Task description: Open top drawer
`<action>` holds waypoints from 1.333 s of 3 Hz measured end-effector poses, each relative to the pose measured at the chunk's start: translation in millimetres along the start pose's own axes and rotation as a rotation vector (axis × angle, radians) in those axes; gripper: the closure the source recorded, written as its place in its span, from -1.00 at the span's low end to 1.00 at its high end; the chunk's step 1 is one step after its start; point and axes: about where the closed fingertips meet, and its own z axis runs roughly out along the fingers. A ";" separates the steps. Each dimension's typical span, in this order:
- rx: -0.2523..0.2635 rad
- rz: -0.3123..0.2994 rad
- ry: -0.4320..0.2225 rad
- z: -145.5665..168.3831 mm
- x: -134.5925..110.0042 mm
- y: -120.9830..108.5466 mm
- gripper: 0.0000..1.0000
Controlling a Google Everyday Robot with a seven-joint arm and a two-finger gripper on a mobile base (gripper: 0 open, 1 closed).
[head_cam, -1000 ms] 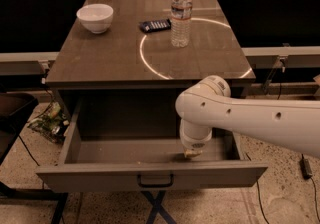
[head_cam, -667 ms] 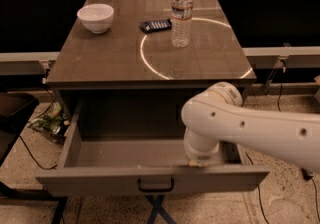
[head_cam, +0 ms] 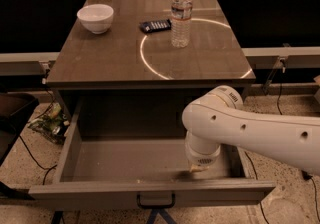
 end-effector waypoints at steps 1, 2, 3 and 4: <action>0.001 0.000 0.002 -0.7 0.5 0.4 0.04; 0.003 0.000 0.003 -1.4 1.0 0.8 -0.42; 0.004 0.000 0.005 -2.2 1.6 1.2 -0.89; 0.005 0.000 0.006 -2.7 2.0 1.6 -1.00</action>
Offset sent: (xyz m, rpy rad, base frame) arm -0.0003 -0.0005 0.0006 -0.0015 -0.0013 0.0001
